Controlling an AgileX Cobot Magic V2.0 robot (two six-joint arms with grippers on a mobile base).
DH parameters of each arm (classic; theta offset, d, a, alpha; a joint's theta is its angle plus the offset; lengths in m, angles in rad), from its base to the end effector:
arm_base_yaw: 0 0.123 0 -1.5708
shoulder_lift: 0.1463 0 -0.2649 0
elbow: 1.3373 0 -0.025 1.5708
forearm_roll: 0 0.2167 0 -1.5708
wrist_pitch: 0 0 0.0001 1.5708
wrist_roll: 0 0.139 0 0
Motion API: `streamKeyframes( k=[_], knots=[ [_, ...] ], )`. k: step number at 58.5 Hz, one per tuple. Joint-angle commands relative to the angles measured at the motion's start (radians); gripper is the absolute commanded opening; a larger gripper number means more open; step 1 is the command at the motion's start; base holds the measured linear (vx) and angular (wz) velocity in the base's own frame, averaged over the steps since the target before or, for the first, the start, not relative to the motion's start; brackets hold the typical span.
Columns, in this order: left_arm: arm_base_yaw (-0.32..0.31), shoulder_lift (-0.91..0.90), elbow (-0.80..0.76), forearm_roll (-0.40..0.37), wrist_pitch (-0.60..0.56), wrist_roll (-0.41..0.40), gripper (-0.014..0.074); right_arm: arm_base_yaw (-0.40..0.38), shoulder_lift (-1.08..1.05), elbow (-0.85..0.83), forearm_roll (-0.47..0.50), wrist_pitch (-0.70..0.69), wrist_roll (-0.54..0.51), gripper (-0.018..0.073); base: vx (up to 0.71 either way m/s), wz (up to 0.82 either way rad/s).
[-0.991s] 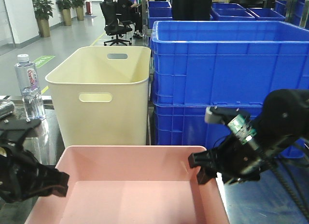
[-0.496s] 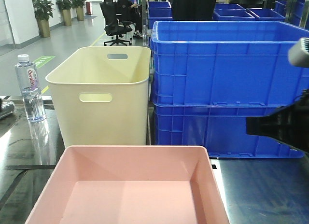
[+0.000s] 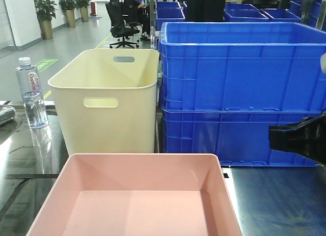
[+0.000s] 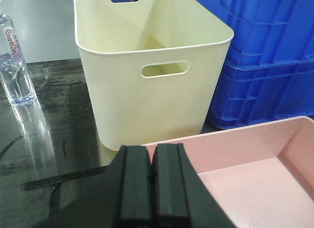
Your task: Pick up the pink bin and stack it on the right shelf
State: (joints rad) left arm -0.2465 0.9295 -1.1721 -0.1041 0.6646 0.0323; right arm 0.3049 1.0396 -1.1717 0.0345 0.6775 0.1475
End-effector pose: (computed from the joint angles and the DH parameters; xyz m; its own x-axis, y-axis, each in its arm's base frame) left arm 0.1939 -0.0580 0.4046 -0.3309 0.0321 -0.9431 0.2862 0.9558 -0.0679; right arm 0.2197 0.0723 0.3785 -0.4706 0.0338 -0.8817 -0.2406 0.9565 0.1650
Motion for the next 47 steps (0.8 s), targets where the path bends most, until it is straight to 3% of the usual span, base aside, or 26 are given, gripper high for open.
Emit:
streamKeyframes(
  k=[1,6,15,22,33,47],
  knots=[
    [-0.005,-0.004,-0.029,-0.005,-0.071,0.001,-0.0008,-0.006,-0.017,-0.029,-0.001,-0.083,-0.01,-0.0013,0.0,0.0],
    [-0.005,-0.001,-0.026,-0.003,-0.071,0.002,-0.0008,-0.006,-0.017,-0.029,-0.001,-0.083,-0.01,-0.0013,0.0,0.0],
    [0.008,-0.062,0.055,0.091,-0.12,-0.016,-0.0008,-0.006,-0.017,-0.029,-0.001,-0.082,-0.01,-0.0013,0.0,0.0],
    [0.081,-0.229,0.278,0.104,-0.26,-0.074,-0.0008,-0.006,-0.017,-0.029,-0.001,-0.082,-0.01,-0.0013,0.0,0.0],
    [0.184,-0.535,0.658,0.104,-0.389,-0.074,-0.0008,-0.006,-0.017,-0.029,-0.001,-0.082,-0.01,-0.0013,0.0,0.0],
    [0.201,-0.904,1.043,0.095,-0.403,-0.117,-0.0008,-0.006,-0.017,-0.029,-0.001,-0.083,-0.01,-0.0013,0.0,0.0]
  ],
)
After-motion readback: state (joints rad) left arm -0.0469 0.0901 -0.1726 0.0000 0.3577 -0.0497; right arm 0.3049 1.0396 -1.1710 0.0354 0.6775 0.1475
